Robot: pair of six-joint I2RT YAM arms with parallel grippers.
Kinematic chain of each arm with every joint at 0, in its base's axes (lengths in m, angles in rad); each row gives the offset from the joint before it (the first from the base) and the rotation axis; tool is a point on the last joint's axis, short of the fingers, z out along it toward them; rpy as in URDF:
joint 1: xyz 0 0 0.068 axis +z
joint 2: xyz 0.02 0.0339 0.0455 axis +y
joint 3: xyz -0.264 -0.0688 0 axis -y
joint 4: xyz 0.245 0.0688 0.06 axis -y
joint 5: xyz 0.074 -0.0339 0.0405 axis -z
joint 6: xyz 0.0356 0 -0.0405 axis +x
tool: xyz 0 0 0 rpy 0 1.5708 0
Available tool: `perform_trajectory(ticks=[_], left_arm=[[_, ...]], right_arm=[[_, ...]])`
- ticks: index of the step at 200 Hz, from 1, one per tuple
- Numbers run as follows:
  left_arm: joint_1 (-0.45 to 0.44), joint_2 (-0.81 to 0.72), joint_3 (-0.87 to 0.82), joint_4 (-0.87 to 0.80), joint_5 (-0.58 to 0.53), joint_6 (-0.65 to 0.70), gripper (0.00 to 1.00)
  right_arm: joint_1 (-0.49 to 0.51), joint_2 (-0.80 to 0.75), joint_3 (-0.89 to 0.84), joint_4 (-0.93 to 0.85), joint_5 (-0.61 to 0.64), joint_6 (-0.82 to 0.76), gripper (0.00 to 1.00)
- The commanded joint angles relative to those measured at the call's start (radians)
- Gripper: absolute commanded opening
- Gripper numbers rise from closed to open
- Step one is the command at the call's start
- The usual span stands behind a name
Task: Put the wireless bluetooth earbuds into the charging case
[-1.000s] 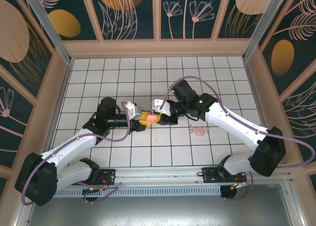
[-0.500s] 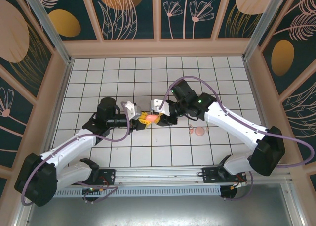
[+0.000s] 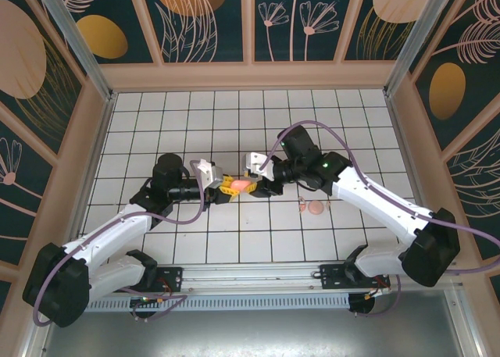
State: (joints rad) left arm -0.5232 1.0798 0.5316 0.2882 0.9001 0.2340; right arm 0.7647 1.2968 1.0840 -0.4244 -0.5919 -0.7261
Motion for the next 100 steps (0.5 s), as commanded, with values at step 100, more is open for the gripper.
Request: perform_trajectory(ticks=[100], left_arm=[[-0.007,-0.01,0.016,0.025,0.036,-0.012,0.14]], right_arm=[[-0.058,-0.066,-0.058,0.187,0.06,0.088,0.4]])
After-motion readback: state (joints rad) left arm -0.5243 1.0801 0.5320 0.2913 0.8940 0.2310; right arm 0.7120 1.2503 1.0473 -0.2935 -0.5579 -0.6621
